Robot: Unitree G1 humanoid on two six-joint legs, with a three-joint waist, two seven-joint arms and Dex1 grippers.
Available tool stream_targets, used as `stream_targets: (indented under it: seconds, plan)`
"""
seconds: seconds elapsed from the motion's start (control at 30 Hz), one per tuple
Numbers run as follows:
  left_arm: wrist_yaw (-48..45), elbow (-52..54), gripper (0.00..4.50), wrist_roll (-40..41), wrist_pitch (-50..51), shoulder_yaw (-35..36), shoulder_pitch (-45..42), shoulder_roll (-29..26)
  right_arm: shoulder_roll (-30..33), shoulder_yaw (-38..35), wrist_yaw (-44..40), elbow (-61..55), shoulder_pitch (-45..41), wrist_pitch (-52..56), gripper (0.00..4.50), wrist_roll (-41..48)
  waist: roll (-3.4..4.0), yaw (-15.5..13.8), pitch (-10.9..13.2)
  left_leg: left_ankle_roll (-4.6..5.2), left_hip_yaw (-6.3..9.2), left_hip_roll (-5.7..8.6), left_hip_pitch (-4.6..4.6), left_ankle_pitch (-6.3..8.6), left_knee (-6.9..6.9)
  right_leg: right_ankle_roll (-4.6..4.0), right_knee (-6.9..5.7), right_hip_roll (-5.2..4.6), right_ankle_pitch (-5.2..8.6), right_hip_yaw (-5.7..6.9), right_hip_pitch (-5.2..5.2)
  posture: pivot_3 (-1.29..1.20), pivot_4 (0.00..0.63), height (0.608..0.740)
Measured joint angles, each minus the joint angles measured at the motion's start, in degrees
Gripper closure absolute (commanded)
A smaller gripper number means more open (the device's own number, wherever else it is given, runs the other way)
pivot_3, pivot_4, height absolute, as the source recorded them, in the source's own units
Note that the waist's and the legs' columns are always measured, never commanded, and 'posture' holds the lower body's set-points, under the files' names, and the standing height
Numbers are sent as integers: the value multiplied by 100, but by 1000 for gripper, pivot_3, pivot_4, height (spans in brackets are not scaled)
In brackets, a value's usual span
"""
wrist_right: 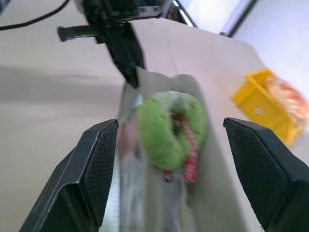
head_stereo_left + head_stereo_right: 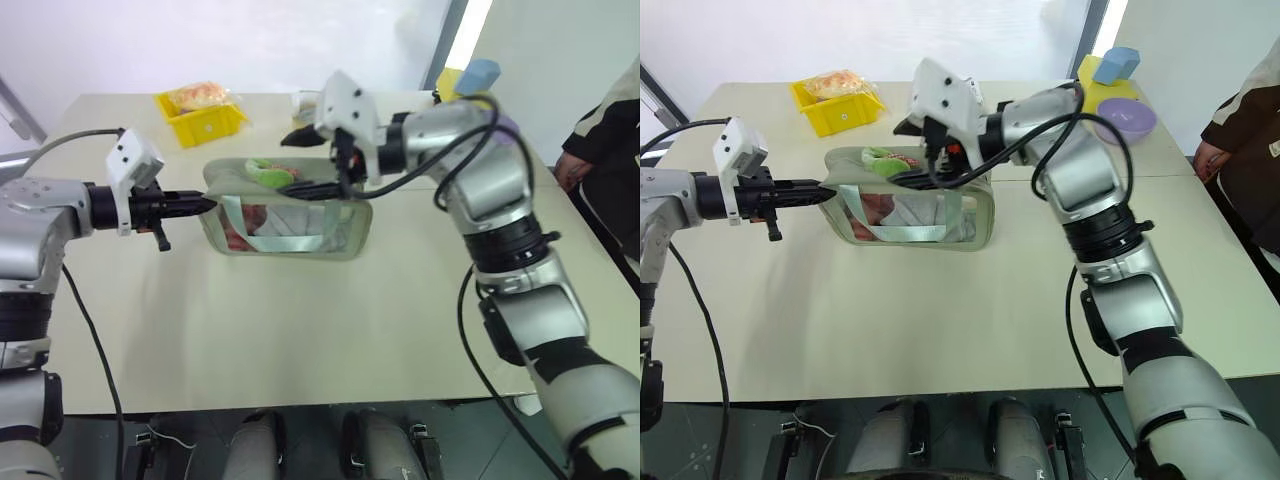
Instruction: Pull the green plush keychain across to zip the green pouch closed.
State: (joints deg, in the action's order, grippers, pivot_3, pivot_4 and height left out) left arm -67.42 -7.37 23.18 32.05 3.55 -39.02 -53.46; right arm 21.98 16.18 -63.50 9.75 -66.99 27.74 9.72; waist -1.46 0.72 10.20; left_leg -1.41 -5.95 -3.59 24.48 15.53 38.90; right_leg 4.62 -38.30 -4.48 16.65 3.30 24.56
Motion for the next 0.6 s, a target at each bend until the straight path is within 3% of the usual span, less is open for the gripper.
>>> stream_targets:
  seconds: [0.1, 0.17, 0.23, 0.37, 0.6]
  plan:
    - [6, 31, 4500, 0, 11, 0, -1, 2, -103, 154, 22, 152, 50, -123, 889, -69, 0, -7, 0, 0, 1, 0, 1, 0, 0, 0, 0, 0, 0, 1, 0, 0, 150, 739]
    - [17, 31, 4500, -1, 12, 0, -1, 2, -97, 155, 20, 218, 71, -173, 1413, -102, 0, -2, 0, 0, 1, 0, 2, 0, 0, 0, 0, 0, 0, 0, 0, 0, 150, 739]
    - [32, 38, 4500, -1, 13, 0, 0, 2, -93, 149, 12, 249, 71, -197, 2140, -106, 0, 5, 0, 0, 1, 0, 1, 0, 0, 0, 0, 0, 0, 1, 0, 0, 150, 739]
    - [95, 63, 4500, -10, 0, -1, 1, 9, -92, 102, 50, 370, 70, -313, 4415, -127, 0, 10, 0, 0, 1, -1, 1, 0, -1, 0, 0, 1, 0, 1, 0, 0, 150, 739]
    - [149, 51, 4500, -24, -44, -6, 1, 32, 5, -249, 204, 228, 68, 76, 4473, 58, 0, 0, 0, 0, 1, -1, 2, 0, -1, 0, 0, 0, 0, 1, 0, 0, 150, 739]
